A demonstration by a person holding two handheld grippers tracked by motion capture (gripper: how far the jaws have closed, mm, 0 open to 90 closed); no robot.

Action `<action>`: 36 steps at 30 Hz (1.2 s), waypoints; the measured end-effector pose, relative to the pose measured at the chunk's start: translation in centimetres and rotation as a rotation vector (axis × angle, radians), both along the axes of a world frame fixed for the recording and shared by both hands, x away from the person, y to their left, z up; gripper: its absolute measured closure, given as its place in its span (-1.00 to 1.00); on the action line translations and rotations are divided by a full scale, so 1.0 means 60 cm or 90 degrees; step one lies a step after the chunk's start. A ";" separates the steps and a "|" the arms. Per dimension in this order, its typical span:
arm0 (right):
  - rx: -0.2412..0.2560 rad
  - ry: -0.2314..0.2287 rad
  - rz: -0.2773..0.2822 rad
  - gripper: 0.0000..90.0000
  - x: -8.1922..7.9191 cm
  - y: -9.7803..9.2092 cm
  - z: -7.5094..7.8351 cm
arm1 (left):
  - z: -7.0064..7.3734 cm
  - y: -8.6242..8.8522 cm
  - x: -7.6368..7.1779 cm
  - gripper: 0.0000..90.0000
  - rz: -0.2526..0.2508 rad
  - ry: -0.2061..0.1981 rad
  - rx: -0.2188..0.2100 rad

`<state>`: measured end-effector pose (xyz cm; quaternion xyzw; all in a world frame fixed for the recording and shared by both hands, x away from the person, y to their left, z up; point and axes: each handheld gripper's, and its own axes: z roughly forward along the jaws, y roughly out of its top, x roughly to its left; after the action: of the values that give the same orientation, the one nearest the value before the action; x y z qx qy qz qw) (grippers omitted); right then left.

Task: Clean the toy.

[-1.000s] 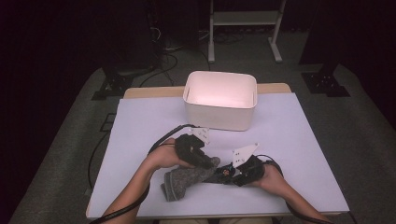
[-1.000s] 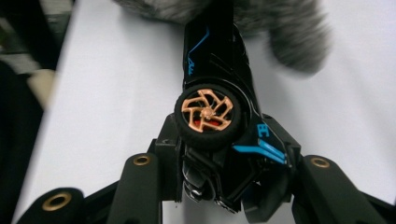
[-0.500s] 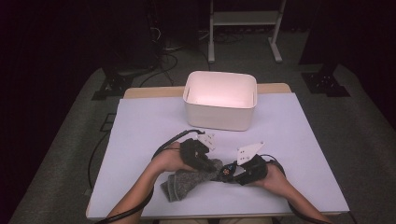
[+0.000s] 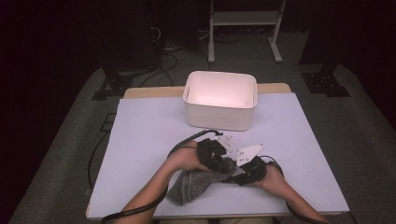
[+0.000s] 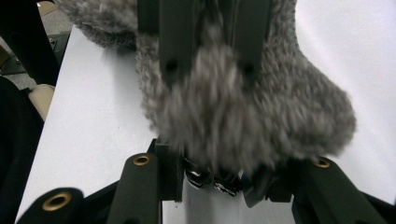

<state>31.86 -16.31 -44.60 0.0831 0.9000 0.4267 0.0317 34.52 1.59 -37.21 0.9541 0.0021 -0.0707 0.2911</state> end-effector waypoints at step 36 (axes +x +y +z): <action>-0.030 0.004 0.010 0.27 0.009 -0.009 0.009 | 0.003 0.120 0.007 0.79 0.094 0.014 -0.015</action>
<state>32.41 -16.88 -44.08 0.0766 0.9104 0.4056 0.0272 34.95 8.81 -37.03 0.9469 0.0745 -0.0596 0.3070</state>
